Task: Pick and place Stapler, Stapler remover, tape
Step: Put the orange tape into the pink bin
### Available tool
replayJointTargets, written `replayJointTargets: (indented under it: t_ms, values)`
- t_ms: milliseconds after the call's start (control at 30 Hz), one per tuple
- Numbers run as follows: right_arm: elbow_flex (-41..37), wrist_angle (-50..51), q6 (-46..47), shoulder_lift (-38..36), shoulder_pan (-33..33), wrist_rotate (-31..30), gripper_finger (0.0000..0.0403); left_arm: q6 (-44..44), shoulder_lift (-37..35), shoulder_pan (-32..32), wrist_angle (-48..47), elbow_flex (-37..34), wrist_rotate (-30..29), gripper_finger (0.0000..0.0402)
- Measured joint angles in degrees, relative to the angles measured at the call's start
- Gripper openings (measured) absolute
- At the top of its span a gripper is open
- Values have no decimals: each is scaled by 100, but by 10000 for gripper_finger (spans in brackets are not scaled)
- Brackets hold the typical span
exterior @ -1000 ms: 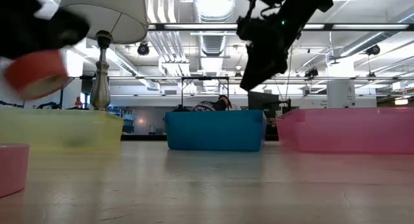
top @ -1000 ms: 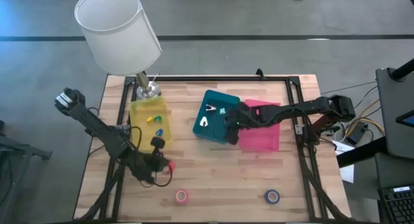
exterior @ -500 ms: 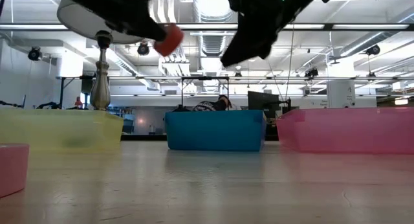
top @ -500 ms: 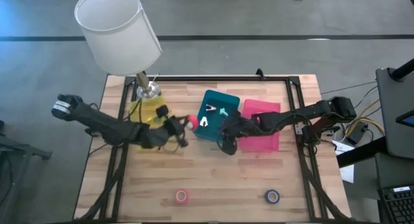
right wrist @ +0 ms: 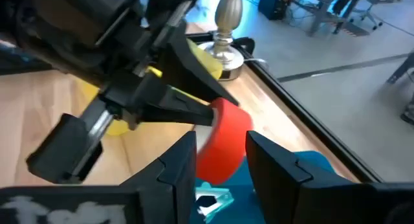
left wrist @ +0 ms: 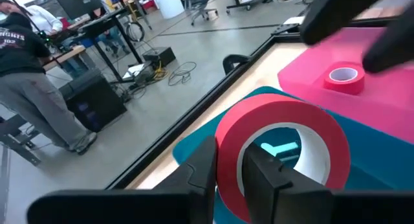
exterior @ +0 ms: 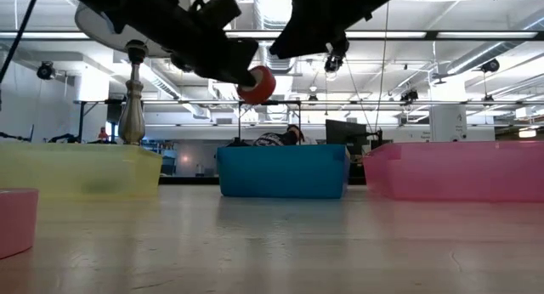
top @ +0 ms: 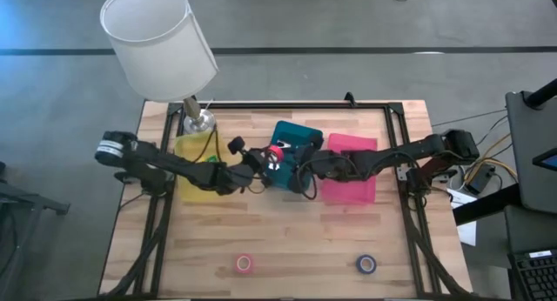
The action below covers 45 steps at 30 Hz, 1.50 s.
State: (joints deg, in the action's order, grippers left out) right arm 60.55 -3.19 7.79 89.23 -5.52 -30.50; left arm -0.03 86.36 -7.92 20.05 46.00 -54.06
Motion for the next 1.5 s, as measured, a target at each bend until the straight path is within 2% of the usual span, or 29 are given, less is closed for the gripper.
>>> replayJointTargets:
  t_ms: [200, 433, 533, 867, 1300, 1500]
  values:
    - [-67, -16, 116, 0, 11, 30, 132, 27, 287, -42, 13, 340, -3, 55]
    - [-140, -51, 238, -1, 74, 3, 127, 410, 270, -193, -58, 541, -56, 55]
    - [-146, -91, 238, -2, 78, -46, 128, 549, 259, -263, -23, 539, -268, 55]
    - [-157, -45, 835, -2, 81, -77, 141, 604, 279, -304, 4, 537, -318, 55]
    - [-203, -6, 851, -2, 96, 212, 192, 1107, 274, -424, 255, 541, -330, 55]
    - [-218, -20, 734, -2, 111, 249, 184, 1237, 274, -463, 285, 539, -335, 55]
